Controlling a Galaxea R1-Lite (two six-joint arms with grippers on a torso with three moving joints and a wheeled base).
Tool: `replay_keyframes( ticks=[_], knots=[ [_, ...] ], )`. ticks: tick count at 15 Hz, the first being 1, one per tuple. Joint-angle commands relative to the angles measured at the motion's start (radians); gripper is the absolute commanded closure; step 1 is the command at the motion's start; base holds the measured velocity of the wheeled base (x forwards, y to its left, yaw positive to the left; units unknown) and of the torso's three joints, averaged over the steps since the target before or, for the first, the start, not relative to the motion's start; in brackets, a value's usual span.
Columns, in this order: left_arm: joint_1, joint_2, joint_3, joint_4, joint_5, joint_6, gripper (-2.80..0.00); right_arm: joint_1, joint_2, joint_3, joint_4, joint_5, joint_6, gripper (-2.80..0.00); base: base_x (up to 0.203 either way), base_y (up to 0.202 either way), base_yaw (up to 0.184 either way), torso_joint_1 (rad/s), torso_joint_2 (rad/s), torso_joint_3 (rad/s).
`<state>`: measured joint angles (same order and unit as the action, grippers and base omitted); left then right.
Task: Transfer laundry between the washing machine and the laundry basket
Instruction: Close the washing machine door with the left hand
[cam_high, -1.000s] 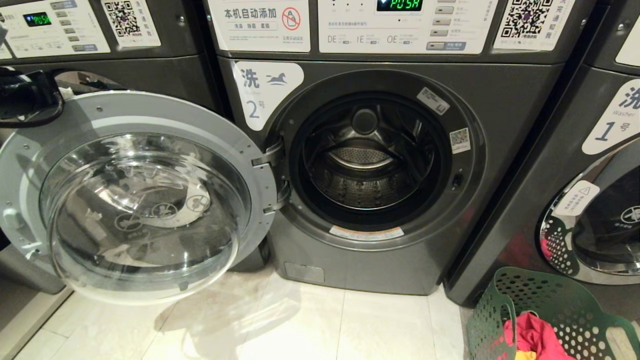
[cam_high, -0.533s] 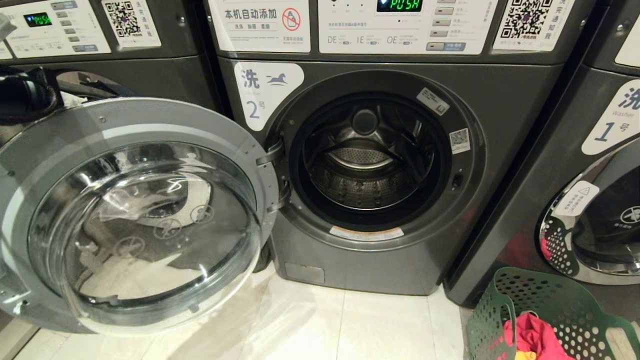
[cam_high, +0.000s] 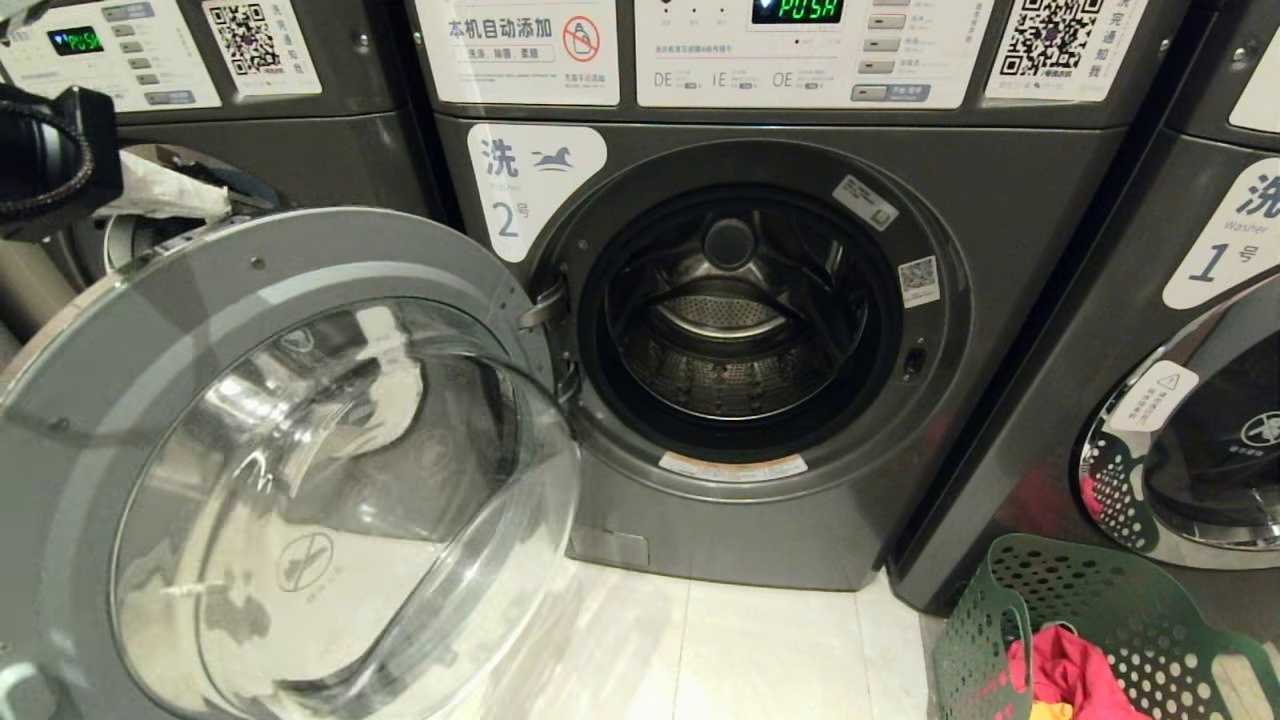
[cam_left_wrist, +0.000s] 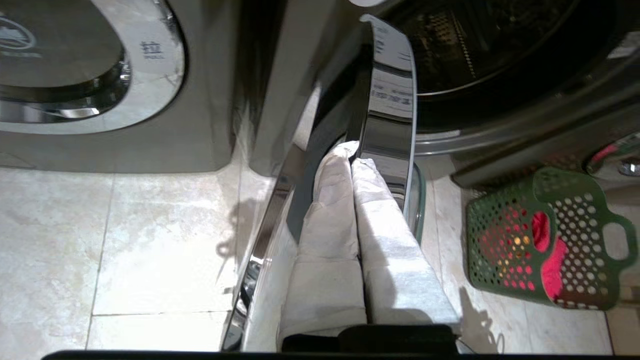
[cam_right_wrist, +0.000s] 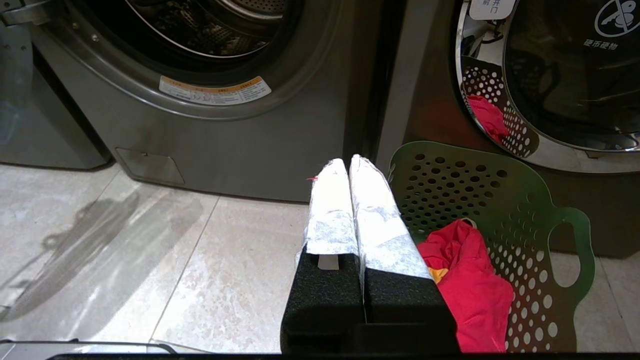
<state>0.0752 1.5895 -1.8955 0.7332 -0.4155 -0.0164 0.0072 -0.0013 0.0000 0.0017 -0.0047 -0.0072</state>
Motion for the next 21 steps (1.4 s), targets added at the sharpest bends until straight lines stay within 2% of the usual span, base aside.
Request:
replay_keyframes(
  ticks=[1,2,4,6,9,13,16,21],
  knots=[
    [-0.042,-0.035,0.000,0.046,0.000,0.000,0.00,0.000,0.001,0.000,0.000,0.000,0.000,0.00,0.000,0.000,0.000,0.000,0.00,0.000],
    [-0.058,-0.037,0.000,0.065,0.001,0.001,0.00,0.000,0.001,0.000,0.000,0.000,0.001,0.00,0.000,0.000,0.000,0.000,0.00,0.000],
    [-0.058,-0.034,-0.002,0.035,0.014,0.004,0.00,0.000,0.000,0.000,0.000,0.000,0.006,0.00,0.000,0.000,0.000,0.000,0.00,0.000],
    [-0.057,-0.034,0.000,-0.009,0.082,0.004,0.00,0.000,0.001,0.000,0.000,0.000,0.009,0.00,0.000,0.000,0.000,0.000,0.00,0.000],
    [-0.062,-0.036,0.004,-0.002,0.160,0.006,0.00,0.000,0.001,0.000,0.000,-0.001,0.007,0.00,0.000,0.000,0.000,0.000,0.00,0.000],
    [-0.150,-0.061,0.055,0.073,0.154,-0.005,0.00,0.000,0.001,0.000,0.000,-0.001,0.010,0.00,0.000,0.000,0.000,0.000,0.00,0.000],
    [-0.221,-0.057,0.067,0.079,0.154,-0.030,0.00,0.000,0.001,0.000,0.000,-0.003,0.010,0.00,0.000,0.000,0.000,0.000,0.00,0.000],
    [-0.302,-0.046,0.064,0.092,0.153,-0.031,0.00,0.000,0.001,0.000,0.000,-0.005,0.013,0.00,0.000,0.000,0.000,0.000,0.00,0.000]
  ],
)
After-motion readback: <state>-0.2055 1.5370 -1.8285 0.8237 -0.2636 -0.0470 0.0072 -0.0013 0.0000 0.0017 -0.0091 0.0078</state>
